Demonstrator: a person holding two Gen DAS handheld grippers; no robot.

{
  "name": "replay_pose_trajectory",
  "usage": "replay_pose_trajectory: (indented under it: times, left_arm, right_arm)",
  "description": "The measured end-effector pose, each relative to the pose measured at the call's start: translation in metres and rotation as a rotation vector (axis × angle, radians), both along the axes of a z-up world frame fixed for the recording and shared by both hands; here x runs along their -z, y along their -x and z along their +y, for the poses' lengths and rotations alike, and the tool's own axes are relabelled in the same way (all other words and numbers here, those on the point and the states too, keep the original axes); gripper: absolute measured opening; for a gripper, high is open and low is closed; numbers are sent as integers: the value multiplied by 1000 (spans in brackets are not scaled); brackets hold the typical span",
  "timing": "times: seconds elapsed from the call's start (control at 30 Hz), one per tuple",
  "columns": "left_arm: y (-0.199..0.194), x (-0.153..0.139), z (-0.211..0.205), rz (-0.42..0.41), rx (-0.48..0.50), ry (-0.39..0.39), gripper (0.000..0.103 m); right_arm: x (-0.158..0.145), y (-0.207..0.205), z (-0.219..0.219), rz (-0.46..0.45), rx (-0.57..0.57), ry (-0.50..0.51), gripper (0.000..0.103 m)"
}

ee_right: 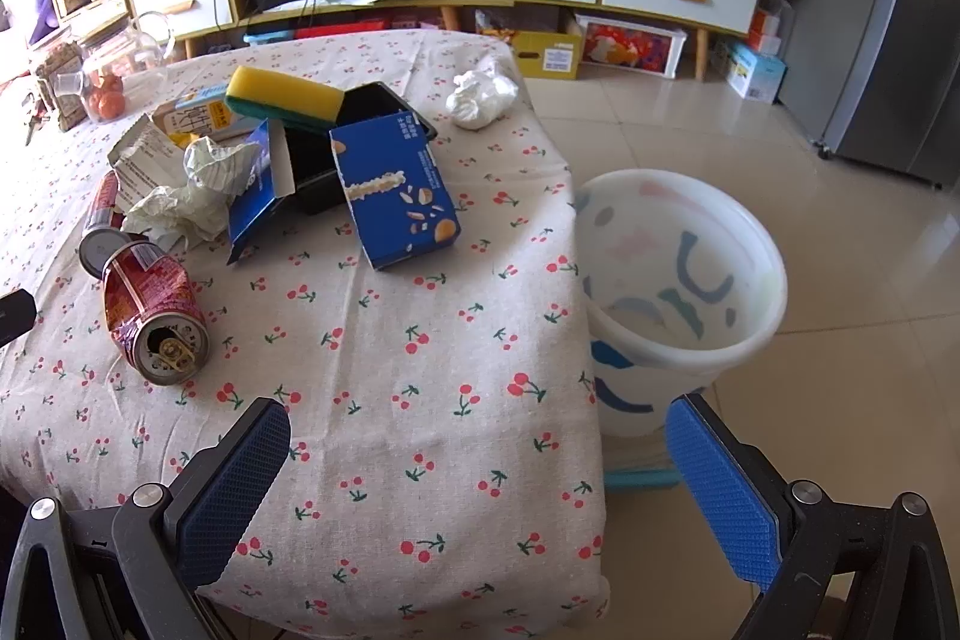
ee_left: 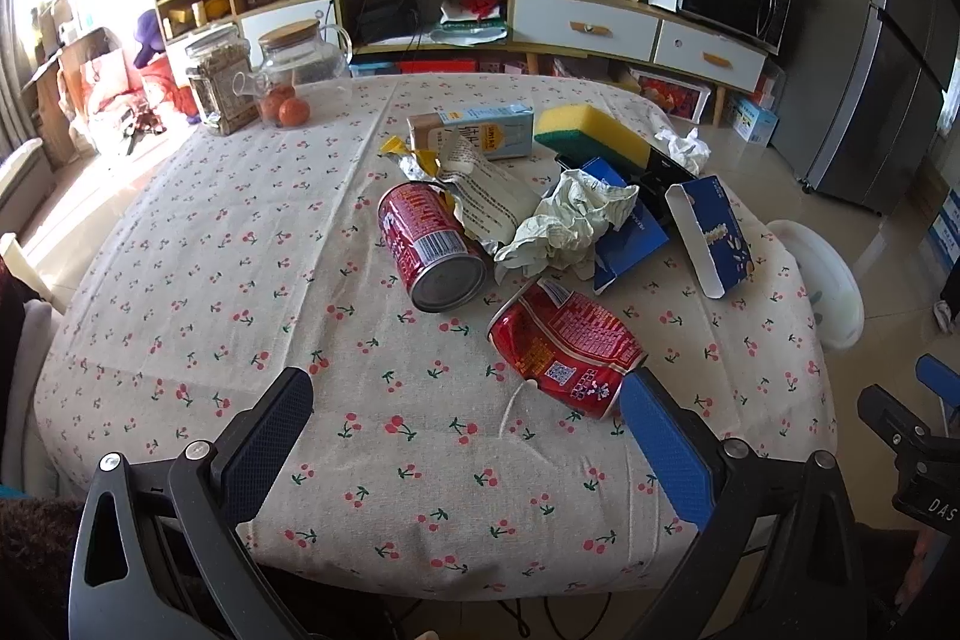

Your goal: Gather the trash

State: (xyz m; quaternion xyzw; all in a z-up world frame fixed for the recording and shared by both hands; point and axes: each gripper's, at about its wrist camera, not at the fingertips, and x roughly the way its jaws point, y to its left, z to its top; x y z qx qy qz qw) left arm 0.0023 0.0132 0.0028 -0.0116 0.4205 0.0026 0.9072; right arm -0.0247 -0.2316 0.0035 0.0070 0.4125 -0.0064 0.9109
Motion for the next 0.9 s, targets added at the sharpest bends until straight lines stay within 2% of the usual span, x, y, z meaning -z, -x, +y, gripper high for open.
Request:
replay_pose_trajectory:
  times: [0.3,0.4,0.57,0.7,0.77,0.8,0.9]
  left_arm:
    - [-12,-4,-6,25,15,-2,103]
    - [-21,-3,-9,60,35,-24,103]
    - [-53,-9,-6,125,78,-61,103]
    - [-89,-8,-5,212,142,-70,103]
    - [-107,-7,-1,237,140,-81,103]
    - [-118,-5,2,254,128,-76,103]
    - [-145,-1,14,276,117,7,103]
  right_arm:
    - [-12,-21,-9,49,12,20,103]
    - [-17,-33,-13,70,9,14,103]
    - [-25,-59,-15,113,-40,0,103]
    - [-27,-81,-15,119,-68,13,103]
    - [-23,-89,-19,116,-66,8,103]
    - [-19,-92,-21,116,-63,-3,103]
    - [-2,-104,-31,169,-47,-56,103]
